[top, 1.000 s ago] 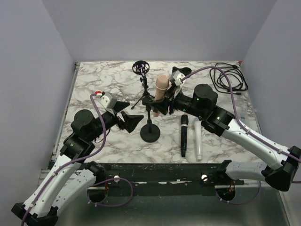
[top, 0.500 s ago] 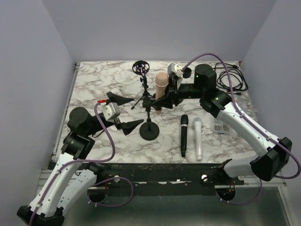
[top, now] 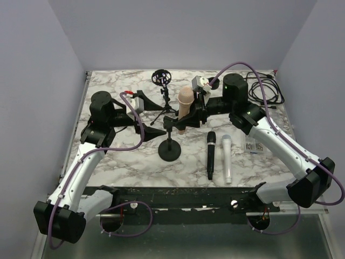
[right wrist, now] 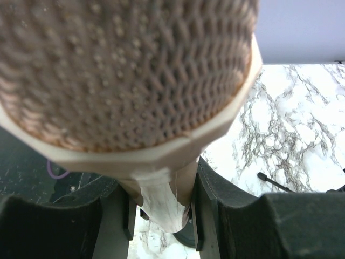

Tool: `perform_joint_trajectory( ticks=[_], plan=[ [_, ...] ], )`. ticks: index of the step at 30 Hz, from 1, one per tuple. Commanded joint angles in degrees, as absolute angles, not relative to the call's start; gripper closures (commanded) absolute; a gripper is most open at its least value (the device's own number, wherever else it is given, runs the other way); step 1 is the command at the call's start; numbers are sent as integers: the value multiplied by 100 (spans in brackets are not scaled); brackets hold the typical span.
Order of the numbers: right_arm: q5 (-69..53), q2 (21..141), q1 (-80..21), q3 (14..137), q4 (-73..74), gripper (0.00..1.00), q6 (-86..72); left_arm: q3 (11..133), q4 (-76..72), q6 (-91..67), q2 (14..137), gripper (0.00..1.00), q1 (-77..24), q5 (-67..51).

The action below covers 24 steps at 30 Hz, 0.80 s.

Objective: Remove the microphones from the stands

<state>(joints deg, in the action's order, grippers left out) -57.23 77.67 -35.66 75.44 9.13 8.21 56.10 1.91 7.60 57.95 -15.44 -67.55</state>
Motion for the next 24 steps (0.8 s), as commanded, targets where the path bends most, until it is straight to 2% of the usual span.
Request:
perform_joint_trajectory(
  ticks=[1,9,13,15,17,18,19,20,24],
  plan=[
    [-6065,7832,-3603,7614,1342,99,624,5403,-346,523,5886,2,-1546,-7479],
    [-6057,7977,-3603,7610,1293,99,620,5298,-1019,154,6204,6,-1626,-7454],
    [-6023,7971,-3590,7606,1292,99,615,5238,-1317,28,6268,12,-1659,-7483],
    [-5986,7938,-3595,7594,1292,99,620,5247,-1291,26,6284,19,-1687,-7457],
    [-5973,7915,-3595,7585,1292,99,617,5325,-1047,196,6284,33,-1695,-7431],
    [-5968,7910,-3595,7578,1292,99,616,5364,-863,324,6294,49,-1698,-7407],
    [-5961,7893,-3595,7576,1296,99,615,5392,-748,403,6285,79,-1712,-7315],
    [-5959,7885,-3595,7576,1292,99,615,5368,-681,470,6256,98,-1714,-7154],
    [-5925,7842,-3595,7576,1259,99,582,5269,-520,606,6118,100,-1714,-6913]
  ],
)
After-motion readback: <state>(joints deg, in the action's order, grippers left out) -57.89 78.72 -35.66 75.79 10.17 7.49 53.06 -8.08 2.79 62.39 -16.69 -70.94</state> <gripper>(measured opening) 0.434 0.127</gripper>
